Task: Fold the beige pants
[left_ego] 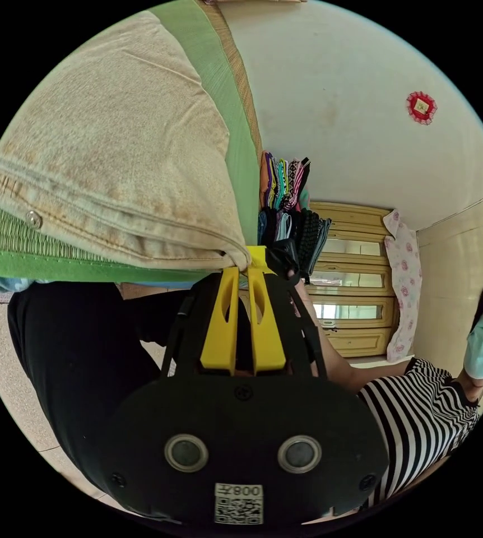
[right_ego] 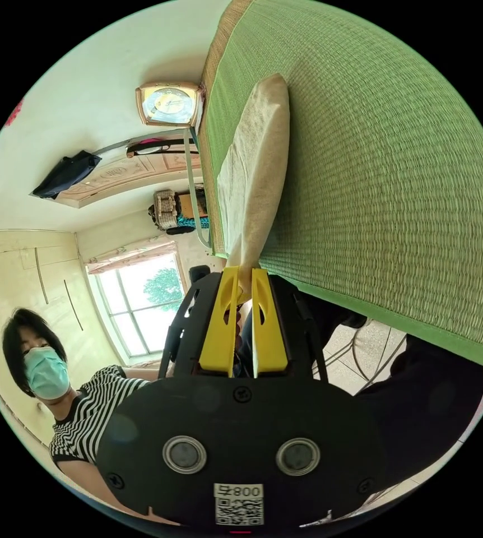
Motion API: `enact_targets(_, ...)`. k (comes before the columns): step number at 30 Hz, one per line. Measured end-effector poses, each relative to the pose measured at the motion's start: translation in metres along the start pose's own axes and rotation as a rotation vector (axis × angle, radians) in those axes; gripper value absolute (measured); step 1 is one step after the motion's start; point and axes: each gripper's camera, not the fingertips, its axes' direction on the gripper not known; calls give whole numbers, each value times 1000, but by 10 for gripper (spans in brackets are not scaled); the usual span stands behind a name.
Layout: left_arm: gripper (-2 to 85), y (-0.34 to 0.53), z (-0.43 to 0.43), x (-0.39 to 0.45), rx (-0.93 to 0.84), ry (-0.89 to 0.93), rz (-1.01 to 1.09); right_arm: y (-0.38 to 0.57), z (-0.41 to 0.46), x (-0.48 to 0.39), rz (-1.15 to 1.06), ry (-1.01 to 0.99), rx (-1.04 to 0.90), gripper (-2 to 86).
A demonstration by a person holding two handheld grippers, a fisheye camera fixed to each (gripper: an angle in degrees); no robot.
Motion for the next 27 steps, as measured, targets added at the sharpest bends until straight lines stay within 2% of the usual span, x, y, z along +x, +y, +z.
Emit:
enact_targets(10, 25, -4, -26, -3, -25, -50, 30, 8, -3, 29, 63, -139, 33, 92)
enact_targets(16, 25, -6, -42, -5, -33, -69, 39, 0, 7, 34, 80, -198, 44, 74)
enact_targets(20, 23, -4, -57, -6, -38, -63, 56, 2, 1, 26, 58, -144, 28, 52)
enact_targets(27, 76, 8, -123, -36, 117, 45, -27, 1, -16, -2, 6, -141, 16, 29)
